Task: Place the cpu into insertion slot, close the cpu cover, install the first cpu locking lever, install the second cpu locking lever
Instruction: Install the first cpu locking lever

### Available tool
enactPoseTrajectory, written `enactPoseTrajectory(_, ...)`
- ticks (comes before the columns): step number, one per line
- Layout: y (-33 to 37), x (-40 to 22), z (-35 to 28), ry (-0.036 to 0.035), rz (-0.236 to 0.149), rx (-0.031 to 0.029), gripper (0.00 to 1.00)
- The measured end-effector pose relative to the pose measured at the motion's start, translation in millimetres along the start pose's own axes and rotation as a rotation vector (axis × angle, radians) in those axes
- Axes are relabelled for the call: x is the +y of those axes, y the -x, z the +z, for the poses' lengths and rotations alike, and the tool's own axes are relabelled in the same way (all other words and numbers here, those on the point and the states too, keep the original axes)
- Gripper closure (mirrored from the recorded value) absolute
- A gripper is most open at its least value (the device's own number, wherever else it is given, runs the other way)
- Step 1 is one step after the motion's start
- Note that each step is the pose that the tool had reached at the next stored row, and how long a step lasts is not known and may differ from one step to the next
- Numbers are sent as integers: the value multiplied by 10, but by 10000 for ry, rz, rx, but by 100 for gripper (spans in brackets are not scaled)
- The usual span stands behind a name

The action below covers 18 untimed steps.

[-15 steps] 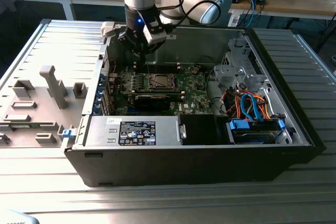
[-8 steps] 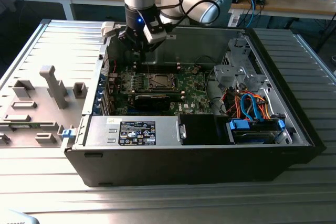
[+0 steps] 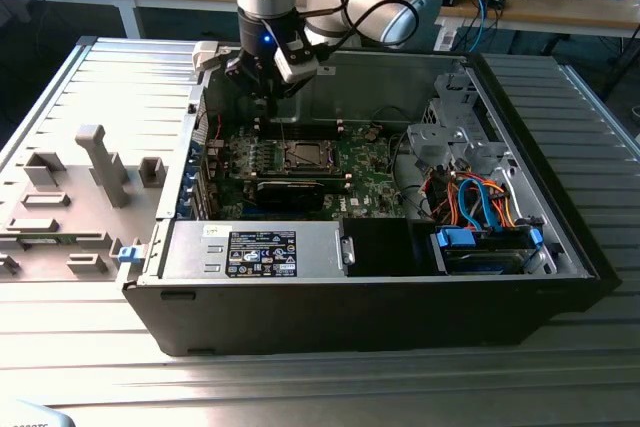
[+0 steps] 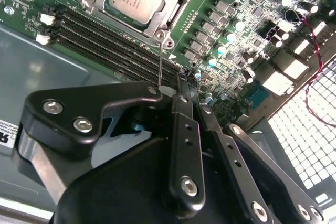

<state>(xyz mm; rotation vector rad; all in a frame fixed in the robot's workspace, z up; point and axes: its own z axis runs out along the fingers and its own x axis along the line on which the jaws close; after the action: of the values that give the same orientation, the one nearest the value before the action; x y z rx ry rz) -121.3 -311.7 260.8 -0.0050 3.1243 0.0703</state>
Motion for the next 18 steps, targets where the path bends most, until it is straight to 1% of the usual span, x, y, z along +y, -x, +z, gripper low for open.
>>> enactPoseTrajectory(6,43,0,1,-7,1,-1,89)
enactPoseTrajectory(11,122,0,3,-9,0,0,89)
enactPoseTrajectory(18,198,-1,4,-9,1,0,89)
